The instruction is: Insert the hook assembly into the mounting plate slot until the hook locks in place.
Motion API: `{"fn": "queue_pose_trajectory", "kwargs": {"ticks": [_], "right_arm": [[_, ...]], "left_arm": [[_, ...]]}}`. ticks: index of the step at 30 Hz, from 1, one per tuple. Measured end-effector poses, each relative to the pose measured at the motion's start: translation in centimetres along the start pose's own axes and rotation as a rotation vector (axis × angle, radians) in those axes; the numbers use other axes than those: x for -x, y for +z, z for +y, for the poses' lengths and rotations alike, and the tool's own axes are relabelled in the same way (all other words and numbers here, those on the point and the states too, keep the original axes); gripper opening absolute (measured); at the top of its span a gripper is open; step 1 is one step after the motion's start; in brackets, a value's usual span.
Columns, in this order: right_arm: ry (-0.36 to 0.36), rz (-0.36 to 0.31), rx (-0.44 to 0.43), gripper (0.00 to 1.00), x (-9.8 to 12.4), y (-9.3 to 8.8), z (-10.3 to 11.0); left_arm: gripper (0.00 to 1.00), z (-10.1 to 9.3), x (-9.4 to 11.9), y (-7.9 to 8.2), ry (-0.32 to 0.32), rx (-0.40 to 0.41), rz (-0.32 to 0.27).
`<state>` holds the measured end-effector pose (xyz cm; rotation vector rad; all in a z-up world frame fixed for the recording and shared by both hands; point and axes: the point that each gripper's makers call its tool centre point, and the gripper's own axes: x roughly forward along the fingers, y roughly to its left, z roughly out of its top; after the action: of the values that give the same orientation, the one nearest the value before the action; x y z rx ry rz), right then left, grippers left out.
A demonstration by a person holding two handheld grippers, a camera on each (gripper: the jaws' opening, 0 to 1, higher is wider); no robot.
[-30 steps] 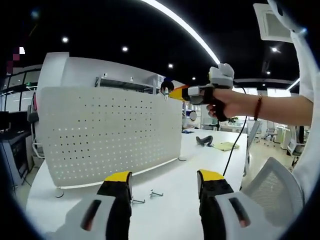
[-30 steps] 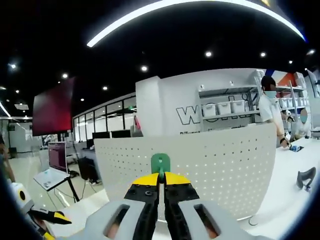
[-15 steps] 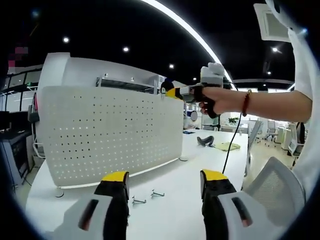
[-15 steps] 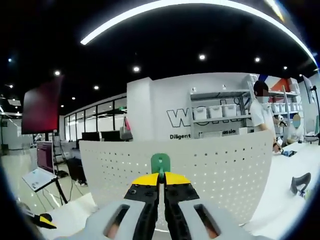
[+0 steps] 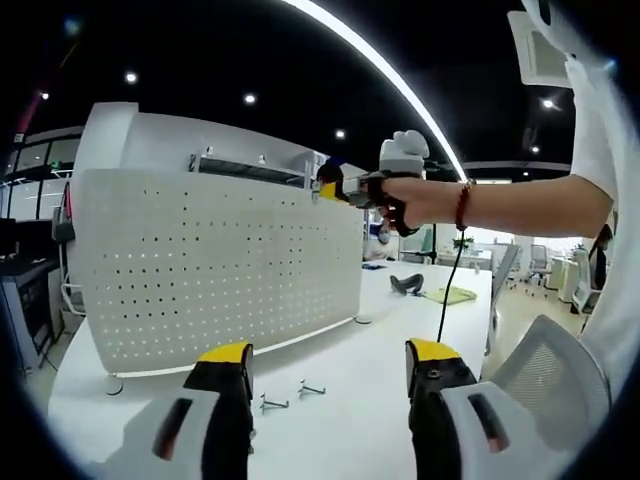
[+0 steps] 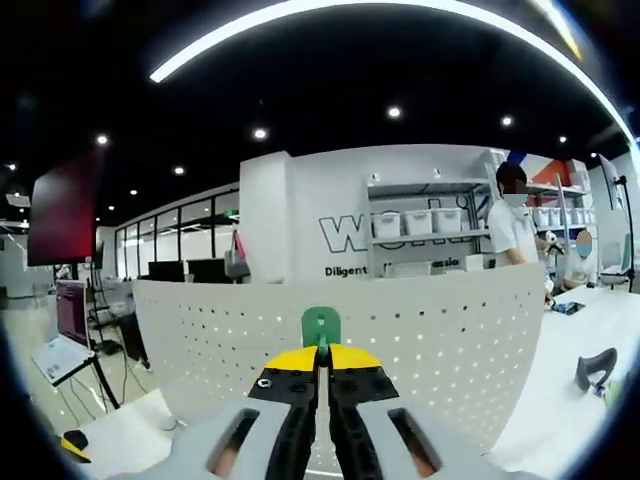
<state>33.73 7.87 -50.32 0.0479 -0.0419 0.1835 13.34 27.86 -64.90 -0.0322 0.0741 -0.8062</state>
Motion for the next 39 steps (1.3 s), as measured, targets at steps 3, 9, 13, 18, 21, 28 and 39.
{"fn": "queue_pose_trajectory", "kwargs": {"ticks": [3, 9, 13, 18, 21, 28, 39], "right_arm": [[-0.007, 0.004, 0.008, 0.01, -0.5, -0.1, -0.2], [-0.023, 0.008, 0.02, 0.01, -1.4, -0.4, -0.5], [-0.029, 0.02, 0.02, 0.01, -2.1, -0.7, -0.7], [-0.037, 0.026, 0.027, 0.01, -3.0, -0.9, -0.9], [-0.045, 0.03, 0.014, 0.01, -3.5, -1.0, -1.2], [-0.049, 0.042, 0.007, 0.01, -4.5, -1.4, -1.4], [-0.066, 0.06, -0.014, 0.01, -5.6, -2.3, -2.0]], "left_arm": [[0.63, 0.2, 0.1, -0.1, 0.004, 0.004, 0.004], [0.69, -0.1, 0.2, 0.5, -0.017, 0.024, -0.03], [0.7, -0.1, 0.2, 0.7, -0.022, 0.016, -0.03], [0.7, 0.3, 0.3, 0.5, -0.013, 0.015, -0.021], [0.7, 0.4, 0.4, 0.2, -0.007, 0.015, -0.016], [0.7, 0.7, 0.6, -0.2, 0.012, 0.033, -0.011], [0.69, 1.3, 0.9, 0.1, 0.029, 0.046, -0.023]]}}
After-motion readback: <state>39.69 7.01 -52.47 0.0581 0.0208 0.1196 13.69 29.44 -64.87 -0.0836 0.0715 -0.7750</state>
